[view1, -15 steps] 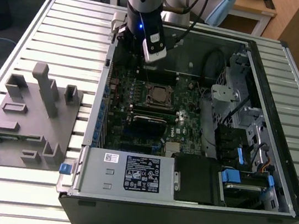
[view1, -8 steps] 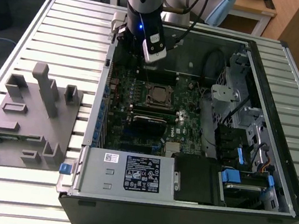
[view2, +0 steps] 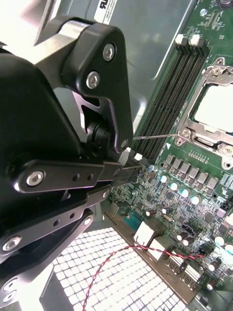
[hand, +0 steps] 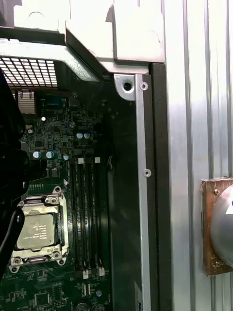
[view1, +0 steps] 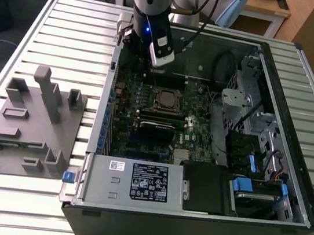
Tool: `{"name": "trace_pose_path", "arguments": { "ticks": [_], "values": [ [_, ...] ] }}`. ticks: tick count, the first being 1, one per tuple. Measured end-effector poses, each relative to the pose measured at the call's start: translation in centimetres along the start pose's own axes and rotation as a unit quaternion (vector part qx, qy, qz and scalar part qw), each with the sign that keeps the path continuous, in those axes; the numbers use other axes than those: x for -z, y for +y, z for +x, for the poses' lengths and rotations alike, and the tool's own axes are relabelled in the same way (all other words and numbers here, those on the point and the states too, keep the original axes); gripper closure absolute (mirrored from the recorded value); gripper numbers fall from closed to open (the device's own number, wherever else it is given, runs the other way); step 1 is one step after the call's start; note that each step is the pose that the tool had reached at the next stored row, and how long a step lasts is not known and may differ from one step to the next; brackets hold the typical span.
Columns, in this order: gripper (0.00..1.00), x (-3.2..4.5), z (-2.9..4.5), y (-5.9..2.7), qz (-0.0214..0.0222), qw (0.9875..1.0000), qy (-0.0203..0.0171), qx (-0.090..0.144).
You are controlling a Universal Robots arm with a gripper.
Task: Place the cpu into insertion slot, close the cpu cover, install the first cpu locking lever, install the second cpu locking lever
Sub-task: 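Install the first cpu locking lever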
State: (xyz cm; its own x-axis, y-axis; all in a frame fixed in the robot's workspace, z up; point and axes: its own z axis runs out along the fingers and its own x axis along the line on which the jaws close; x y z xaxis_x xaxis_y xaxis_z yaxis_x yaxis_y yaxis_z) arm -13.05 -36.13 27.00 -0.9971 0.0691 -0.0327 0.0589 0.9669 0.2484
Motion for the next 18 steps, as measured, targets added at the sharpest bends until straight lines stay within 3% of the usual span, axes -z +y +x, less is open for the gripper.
{"name": "trace_pose_path", "arguments": {
  "ticks": [18],
  "values": [
    [0.90, -0.29, 0.03, 0.27, -0.0001, 1.0000, -0.0001, 0.000]
  ]
}}
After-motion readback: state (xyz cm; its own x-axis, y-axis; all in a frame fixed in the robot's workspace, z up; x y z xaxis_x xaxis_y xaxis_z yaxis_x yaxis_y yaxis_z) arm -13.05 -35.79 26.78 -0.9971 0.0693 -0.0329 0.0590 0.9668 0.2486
